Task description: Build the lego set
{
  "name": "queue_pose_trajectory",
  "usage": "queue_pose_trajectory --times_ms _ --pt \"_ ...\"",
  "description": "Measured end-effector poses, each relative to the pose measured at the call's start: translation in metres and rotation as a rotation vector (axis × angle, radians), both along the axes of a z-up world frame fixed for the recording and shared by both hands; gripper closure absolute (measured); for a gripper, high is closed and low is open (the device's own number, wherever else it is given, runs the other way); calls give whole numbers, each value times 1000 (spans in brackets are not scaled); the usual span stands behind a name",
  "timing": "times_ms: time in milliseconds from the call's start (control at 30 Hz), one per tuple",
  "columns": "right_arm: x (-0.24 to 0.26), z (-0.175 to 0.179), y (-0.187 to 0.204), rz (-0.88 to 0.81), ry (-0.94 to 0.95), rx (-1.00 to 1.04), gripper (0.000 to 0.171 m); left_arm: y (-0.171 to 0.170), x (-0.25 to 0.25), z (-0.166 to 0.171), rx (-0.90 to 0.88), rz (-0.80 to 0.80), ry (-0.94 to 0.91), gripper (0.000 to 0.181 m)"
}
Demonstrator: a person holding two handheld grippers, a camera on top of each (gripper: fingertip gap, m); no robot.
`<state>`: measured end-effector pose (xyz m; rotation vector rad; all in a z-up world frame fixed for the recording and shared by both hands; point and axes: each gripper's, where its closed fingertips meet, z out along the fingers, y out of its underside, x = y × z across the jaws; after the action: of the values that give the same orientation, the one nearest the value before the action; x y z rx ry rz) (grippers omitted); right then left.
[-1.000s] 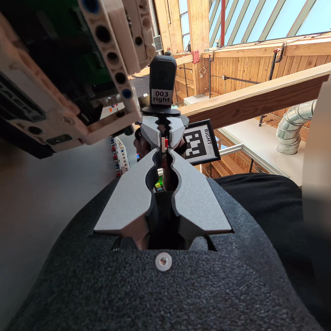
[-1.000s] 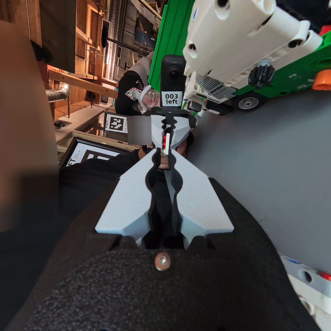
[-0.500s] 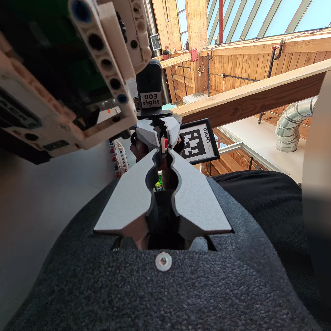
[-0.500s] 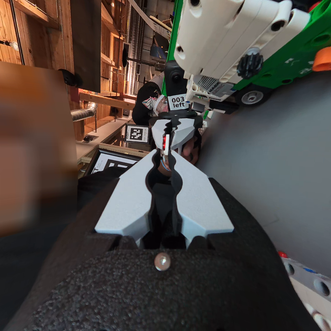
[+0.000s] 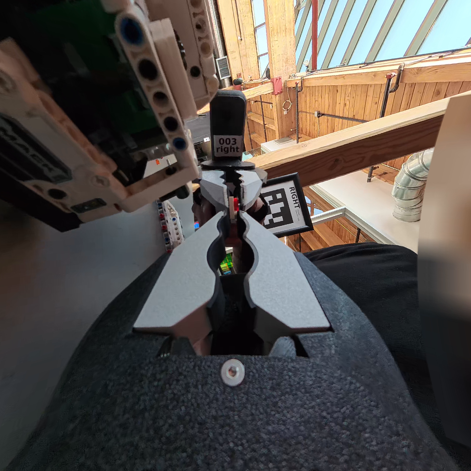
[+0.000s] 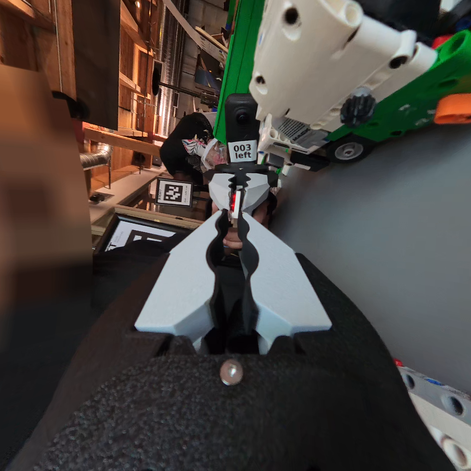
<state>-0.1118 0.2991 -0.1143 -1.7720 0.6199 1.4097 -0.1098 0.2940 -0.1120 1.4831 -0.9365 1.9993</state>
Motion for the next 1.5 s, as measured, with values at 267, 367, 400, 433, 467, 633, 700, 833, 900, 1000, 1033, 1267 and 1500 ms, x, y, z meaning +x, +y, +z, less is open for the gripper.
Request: queue_pose_trajectory --times_ms 267,367,400,433,467,633,700,833,900,1000,1033,1267,1500 --pt "1 3 0 -25 160 -1 166 -1 -1 2 -26 -13 -3 179" --pt "0 9 -1 -10 99 14 164 -1 -2 7 -51 -18 -16 178" --pt "0 11 -2 -3 75 21 159 -1 -2 7 -52 -17 -15 178" --pt "1 12 -4 5 47 25 156 0 -2 6 -50 -14 -15 178" --pt "2 12 -6 11 24 24 157 1 -2 7 -48 -15 -17 179" --pt "0 10 -6 22 3 23 160 1 -1 6 -30 -13 -23 179" --pt "0 8 -5 21 11 22 162 1 -1 6 -23 -14 -29 179" --pt "-3 6 -4 25 20 20 165 -6 -4 6 23 -36 -49 181" --pt "-3 5 -4 28 15 25 166 -7 -4 4 54 -31 -52 181" --pt "-3 6 -4 13 -14 38 166 -7 -3 4 152 -20 -91 178" --pt "-2 6 -4 7 -8 44 166 -8 -2 4 206 -15 -111 178" --pt "19 10 -11 -94 64 93 166 4 14 3 998 224 -385 139" --pt "18 18 -19 -91 129 165 166 -20 27 5 1344 248 -512 149"
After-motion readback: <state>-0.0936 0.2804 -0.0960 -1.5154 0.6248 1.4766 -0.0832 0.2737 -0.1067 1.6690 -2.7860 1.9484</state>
